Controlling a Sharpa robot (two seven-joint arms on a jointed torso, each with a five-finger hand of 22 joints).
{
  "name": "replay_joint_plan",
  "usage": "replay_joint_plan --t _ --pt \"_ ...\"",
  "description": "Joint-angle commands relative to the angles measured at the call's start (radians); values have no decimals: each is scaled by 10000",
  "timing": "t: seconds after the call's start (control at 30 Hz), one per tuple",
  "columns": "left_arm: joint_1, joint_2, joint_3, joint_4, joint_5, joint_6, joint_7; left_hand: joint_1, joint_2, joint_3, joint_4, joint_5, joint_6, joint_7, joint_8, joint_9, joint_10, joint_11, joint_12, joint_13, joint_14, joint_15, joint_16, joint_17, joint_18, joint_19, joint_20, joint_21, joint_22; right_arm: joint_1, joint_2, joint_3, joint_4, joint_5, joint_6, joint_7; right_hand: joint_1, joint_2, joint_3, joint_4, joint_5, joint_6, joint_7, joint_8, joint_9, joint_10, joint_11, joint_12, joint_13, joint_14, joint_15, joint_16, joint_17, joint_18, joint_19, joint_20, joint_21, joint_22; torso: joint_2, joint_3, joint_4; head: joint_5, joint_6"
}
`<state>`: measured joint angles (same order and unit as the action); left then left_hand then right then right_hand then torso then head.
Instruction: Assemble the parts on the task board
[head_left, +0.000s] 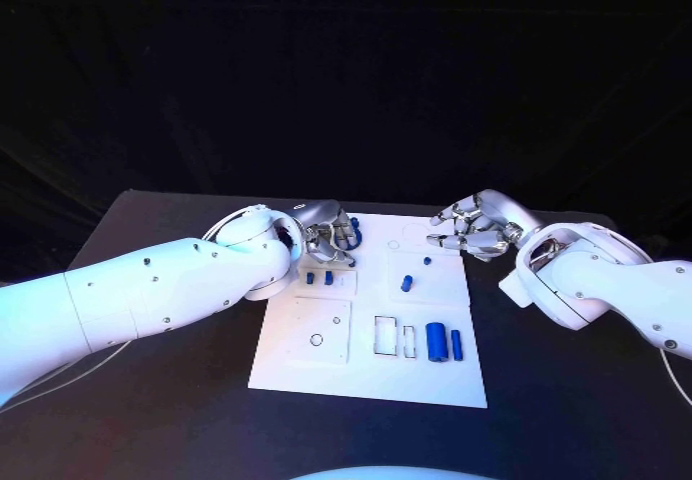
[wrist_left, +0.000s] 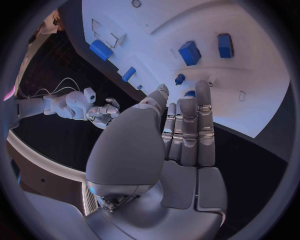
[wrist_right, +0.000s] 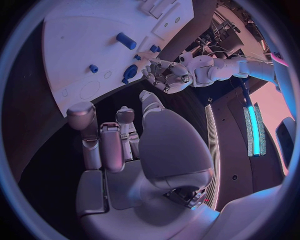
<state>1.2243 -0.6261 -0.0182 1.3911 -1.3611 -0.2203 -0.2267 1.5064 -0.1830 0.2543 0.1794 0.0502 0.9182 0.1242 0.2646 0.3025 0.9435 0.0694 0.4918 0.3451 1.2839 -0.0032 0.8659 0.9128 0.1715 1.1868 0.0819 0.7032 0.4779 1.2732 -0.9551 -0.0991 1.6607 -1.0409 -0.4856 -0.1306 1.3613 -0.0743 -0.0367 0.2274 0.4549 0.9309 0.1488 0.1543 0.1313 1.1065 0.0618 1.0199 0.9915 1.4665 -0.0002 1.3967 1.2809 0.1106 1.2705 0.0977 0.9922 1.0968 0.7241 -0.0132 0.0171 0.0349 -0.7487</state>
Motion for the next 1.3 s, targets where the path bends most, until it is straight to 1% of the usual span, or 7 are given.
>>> replay_joint_plan --t 0.03,0.27,0.33,0.37,0.6,0.83,1.3 --pt "-56 173 -8 -175 -1398 242 359 -28 -82 83 -3 15 108 24 -52 -81 80 21 -66 -94 96 -2 183 83 123 89 10 48 14 -15 21 0 -6 76 40 188 103 -2 -1 75 57 -34 27 77 -16 68 41 -92 -132 124 -85 -273 -366 243 -199 3 -438 -326 4 -7 -10 -5 20" --pt "-132 461 -25 -530 -1832 404 118 -135 -123 199 39 6 362 37 -237 -442 207 21 -260 -518 861 -21 1884 1249 86 507 -11 501 350 -24 42 -1 -10 105 32 210 133 -10 -5 102 60 -47 26 89 -23 8 41 -219 -301 53 -87 -473 -601 290 -311 0 -756 -551 8 6 -16 -7 25" --pt "-142 518 -25 -612 -1927 471 44 -157 -150 254 39 14 457 25 -316 -590 300 9 -314 -683 1168 -40 2602 1758 -242 1316 -44 2308 2463 -27 48 -1 -14 108 33 212 133 -10 -5 103 61 -48 26 89 -24 6 41 -222 -306 52 -87 -477 -604 291 -313 0 -763 -555 5 2 -11 -22 23" --pt "-147 550 -25 -654 -1992 518 2 -180 -178 268 38 16 510 23 -352 -666 323 10 -351 -772 1226 -41 2795 1858 -352 1542 -52 2953 3212 -29 50 -1 -16 109 34 213 139 -12 -6 109 63 -50 26 92 -25 -4 41 -244 -336 47 -87 -500 -624 297 -325 0 -810 -587 2 3 -9 -31 17" --pt "-156 678 -24 -751 -2141 764 -133 -190 -145 377 19 7 718 -18 -425 -862 473 -23 -446 -1020 1528 -69 3514 2341 -562 1881 -57 4221 4692 -36 63 -1 -16 112 40 213 139 -12 -6 109 63 -50 26 92 -25 -4 41 -244 -336 47 -87 -500 -624 297 -325 0 -810 -587 0 13 1 -40 14" --pt "-159 793 -23 -833 -2172 1125 -171 -118 -67 546 -36 11 948 -63 -450 -959 730 -83 -521 -1182 1700 -119 3890 2595 -670 2033 -67 4865 5458 -39 74 -1 -18 113 48 212 139 -12 -6 109 63 -50 26 92 -25 -4 41 -244 -336 47 -87 -500 -624 297 -325 0 -810 -587 0 6 5 -32 3" --pt "-176 999 -16 -1070 -2178 1245 -206 -33 -9 880 -154 9 1140 -63 -561 -1109 992 -103 -740 -1424 1763 -136 4060 2596 -716 2021 -66 5259 5887 -43 107 -1 -23 113 62 216 140 -10 -7 118 69 -46 25 99 -25 18 40 -227 -327 45 -88 -517 -638 298 -325 -1 -834 -601 1 8 3 -38 -7"
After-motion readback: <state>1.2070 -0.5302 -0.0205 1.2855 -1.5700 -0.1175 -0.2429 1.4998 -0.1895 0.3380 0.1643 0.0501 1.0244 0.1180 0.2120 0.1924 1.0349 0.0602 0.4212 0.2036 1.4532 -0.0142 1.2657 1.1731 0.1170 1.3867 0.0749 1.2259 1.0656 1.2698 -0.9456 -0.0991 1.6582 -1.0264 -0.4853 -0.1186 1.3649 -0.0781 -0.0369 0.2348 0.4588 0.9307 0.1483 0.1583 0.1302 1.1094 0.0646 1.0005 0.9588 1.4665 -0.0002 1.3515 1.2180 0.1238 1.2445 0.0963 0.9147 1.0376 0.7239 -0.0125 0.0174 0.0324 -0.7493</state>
